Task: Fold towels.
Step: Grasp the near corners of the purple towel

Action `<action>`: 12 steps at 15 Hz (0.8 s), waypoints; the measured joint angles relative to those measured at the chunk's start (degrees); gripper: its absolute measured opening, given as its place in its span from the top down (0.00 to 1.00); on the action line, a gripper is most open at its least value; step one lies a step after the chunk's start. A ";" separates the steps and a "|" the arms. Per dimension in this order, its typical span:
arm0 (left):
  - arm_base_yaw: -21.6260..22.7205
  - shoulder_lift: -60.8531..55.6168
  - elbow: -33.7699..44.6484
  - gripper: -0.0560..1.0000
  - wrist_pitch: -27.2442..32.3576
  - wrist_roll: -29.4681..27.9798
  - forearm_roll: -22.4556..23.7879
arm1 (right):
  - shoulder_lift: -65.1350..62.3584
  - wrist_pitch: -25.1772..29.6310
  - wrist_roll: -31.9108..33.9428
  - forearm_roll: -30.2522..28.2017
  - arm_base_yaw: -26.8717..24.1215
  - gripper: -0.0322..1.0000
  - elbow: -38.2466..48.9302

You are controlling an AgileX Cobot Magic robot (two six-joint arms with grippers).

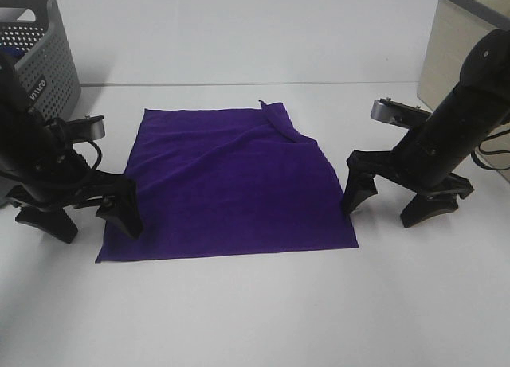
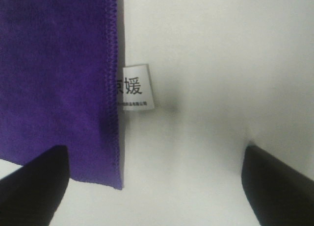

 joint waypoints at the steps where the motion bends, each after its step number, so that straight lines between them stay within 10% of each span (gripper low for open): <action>1: 1.32 0.23 -0.06 0.01 0.69 1.32 -1.95 | 0.00 0.11 -1.38 0.00 0.00 0.07 0.00; 12: 2.75 0.63 -0.11 0.01 0.92 4.93 -7.10 | 0.11 -1.95 -2.58 2.92 0.00 0.07 0.00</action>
